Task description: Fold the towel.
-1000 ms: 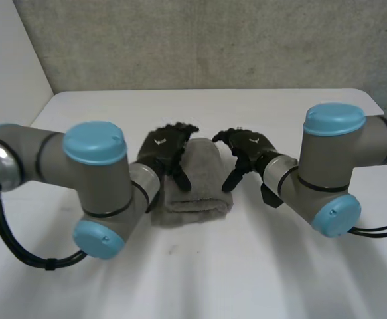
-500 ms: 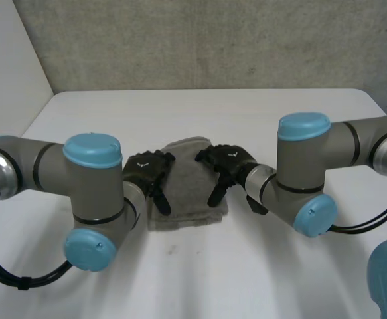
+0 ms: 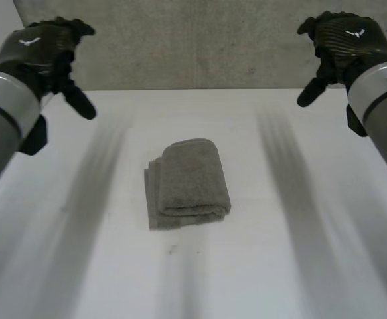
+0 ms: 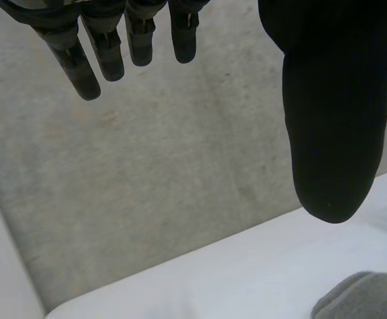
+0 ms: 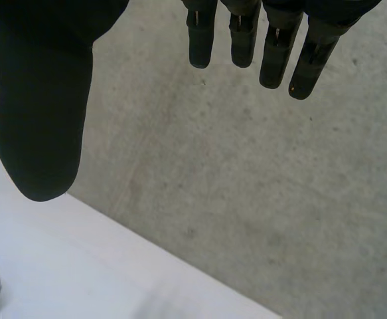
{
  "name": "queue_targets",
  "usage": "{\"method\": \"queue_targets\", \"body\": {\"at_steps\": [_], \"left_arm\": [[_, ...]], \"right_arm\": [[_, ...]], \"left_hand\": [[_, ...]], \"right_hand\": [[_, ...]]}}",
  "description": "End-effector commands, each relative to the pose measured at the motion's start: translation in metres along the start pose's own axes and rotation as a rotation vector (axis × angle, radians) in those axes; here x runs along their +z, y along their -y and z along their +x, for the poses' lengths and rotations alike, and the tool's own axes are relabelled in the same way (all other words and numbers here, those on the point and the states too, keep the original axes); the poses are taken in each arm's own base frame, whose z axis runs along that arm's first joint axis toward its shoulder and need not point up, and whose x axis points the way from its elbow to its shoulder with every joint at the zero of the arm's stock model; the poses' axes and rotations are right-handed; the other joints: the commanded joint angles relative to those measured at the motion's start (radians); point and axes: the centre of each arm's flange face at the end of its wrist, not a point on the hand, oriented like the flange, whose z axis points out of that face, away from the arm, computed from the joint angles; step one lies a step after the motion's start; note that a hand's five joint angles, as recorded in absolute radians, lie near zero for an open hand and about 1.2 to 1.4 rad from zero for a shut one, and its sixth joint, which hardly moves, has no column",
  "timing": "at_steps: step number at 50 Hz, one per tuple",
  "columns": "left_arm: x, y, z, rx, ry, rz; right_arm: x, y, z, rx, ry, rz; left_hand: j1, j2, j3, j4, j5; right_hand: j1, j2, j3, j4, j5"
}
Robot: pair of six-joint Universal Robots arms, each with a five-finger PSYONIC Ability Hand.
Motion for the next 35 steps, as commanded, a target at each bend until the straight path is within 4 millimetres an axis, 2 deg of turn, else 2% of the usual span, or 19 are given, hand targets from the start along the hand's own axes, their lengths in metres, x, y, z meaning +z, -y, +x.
{"method": "queue_targets", "body": {"at_steps": [1, 8, 17, 27, 35], "left_arm": [[-0.005, 0.001, -0.005, -0.003, -0.003, -0.030], [-0.007, -0.009, -0.005, -0.028, -0.009, -0.062], [-0.006, -0.014, -0.006, -0.030, -0.009, -0.073], [0.000, -0.014, -0.005, -0.039, -0.011, -0.003], [0.009, -0.016, -0.004, -0.036, -0.010, 0.093]], "right_arm": [[-0.010, -0.009, -0.001, -0.003, 0.011, -0.069], [-0.018, -0.003, -0.002, -0.007, 0.012, -0.042], [-0.020, -0.013, -0.007, -0.004, 0.033, -0.050], [-0.020, -0.023, -0.009, -0.005, 0.035, -0.066], [-0.016, -0.031, -0.012, -0.006, 0.035, -0.015]], "left_hand": [[-0.005, 0.011, 0.007, 0.009, -0.028], [-0.005, 0.011, 0.007, 0.009, -0.028], [-0.005, 0.011, 0.007, 0.009, -0.028], [-0.005, 0.011, 0.007, 0.009, -0.028], [-0.005, 0.011, 0.007, 0.009, -0.028]], "right_hand": [[-0.034, -0.048, -0.039, -0.057, -0.049], [-0.034, -0.048, -0.039, -0.057, -0.049], [-0.034, -0.048, -0.039, -0.057, -0.049], [-0.034, -0.048, -0.039, -0.057, -0.049], [-0.034, -0.048, -0.039, -0.057, -0.049]]}}
